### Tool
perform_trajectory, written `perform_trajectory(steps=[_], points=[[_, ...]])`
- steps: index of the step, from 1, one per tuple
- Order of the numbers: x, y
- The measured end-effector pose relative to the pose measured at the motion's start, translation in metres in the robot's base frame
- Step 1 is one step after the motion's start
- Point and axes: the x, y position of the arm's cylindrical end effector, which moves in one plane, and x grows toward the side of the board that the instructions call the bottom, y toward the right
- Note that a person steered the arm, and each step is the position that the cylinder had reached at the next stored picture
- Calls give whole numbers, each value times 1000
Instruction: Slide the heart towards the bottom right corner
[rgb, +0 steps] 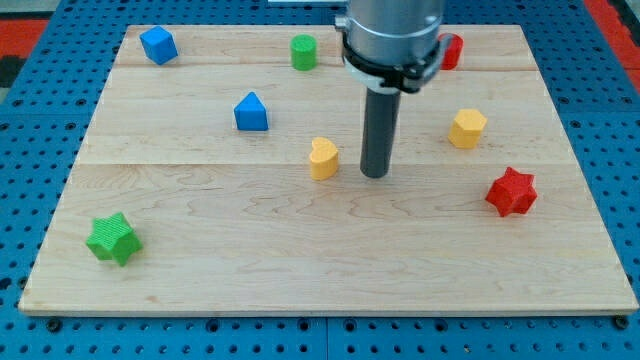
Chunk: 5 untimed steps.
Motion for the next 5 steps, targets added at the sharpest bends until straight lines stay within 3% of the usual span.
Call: perform_trajectory(steps=[1, 2, 4, 5], points=[[-51, 21], [-81, -4], [-20, -23], [-22, -43]])
